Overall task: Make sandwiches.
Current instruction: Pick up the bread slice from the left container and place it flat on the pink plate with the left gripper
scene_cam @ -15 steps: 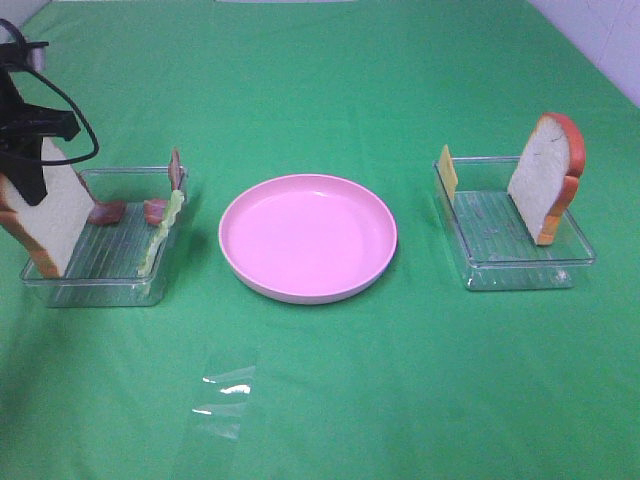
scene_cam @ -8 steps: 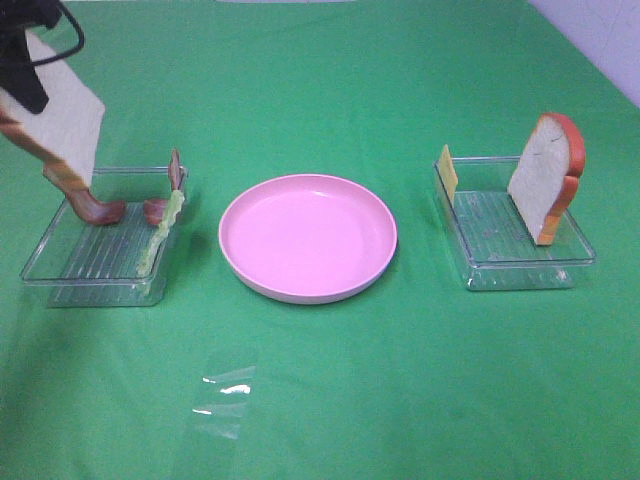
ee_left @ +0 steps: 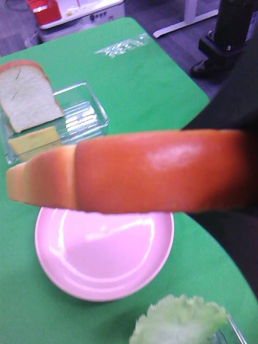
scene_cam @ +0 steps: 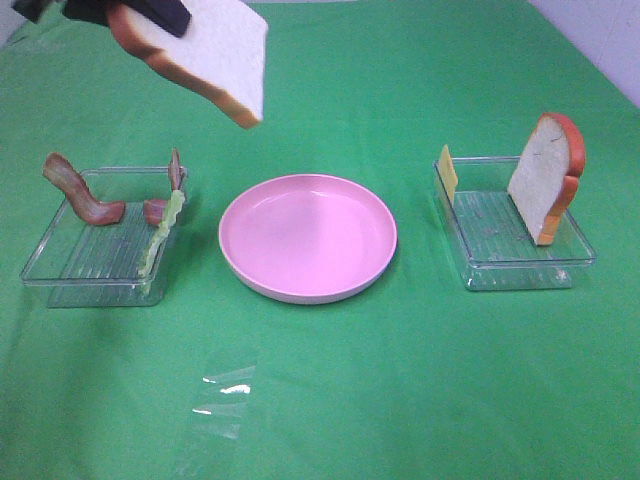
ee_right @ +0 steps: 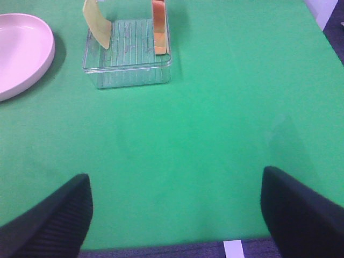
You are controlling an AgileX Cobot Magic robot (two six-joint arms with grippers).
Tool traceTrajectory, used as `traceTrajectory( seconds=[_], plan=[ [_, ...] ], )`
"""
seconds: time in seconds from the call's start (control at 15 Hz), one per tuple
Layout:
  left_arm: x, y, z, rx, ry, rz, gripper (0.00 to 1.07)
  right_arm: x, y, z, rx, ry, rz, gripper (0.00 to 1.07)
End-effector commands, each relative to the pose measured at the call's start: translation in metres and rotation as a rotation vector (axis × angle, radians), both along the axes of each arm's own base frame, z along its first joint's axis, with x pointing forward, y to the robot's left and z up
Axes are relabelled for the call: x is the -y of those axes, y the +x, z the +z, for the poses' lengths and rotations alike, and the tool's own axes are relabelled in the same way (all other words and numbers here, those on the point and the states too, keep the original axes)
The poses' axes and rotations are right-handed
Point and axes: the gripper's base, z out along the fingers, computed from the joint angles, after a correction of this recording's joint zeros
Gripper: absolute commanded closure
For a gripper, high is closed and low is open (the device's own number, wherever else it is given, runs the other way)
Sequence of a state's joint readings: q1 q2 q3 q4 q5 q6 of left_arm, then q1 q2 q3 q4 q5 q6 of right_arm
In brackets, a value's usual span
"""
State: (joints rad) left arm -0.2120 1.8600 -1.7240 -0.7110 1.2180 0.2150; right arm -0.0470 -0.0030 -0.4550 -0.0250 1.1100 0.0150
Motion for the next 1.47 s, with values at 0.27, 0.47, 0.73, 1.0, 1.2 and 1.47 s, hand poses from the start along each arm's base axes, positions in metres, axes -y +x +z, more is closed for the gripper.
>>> traceTrajectory(
  seconds=[0.27,0.47,0.73,1.0,1.2,1.47],
  plan=[
    [0.059,0.019,-0.111,-0.23,0.007,-0.173,1.07,0.0,-0.004,-0.001,0.031,-0.006,-0.001,0.25],
    [0.071,0.029,-0.14,-0.251,-0.022,-0.12,1.07,0.0,-0.004,-0.001,0.03,-0.006,-0.001,0.25],
    [0.077,0.041,-0.161,-0.253,-0.08,-0.027,1.07,0.0,-0.004,-0.001,0.03,-0.006,-0.001,0.25],
    [0.083,0.05,-0.17,-0.273,-0.124,-0.04,1.07,0.0,-0.004,-0.001,0.03,-0.006,-0.001,0.25],
    [0.085,0.052,-0.18,-0.303,-0.138,-0.037,1.07,0.0,-0.004,-0.001,0.03,-0.006,-0.001,0.25],
    [0.087,0.055,-0.189,-0.307,-0.148,-0.018,1.07,0.0,-0.004,-0.001,0.03,-0.006,-0.001,0.25]
  ],
)
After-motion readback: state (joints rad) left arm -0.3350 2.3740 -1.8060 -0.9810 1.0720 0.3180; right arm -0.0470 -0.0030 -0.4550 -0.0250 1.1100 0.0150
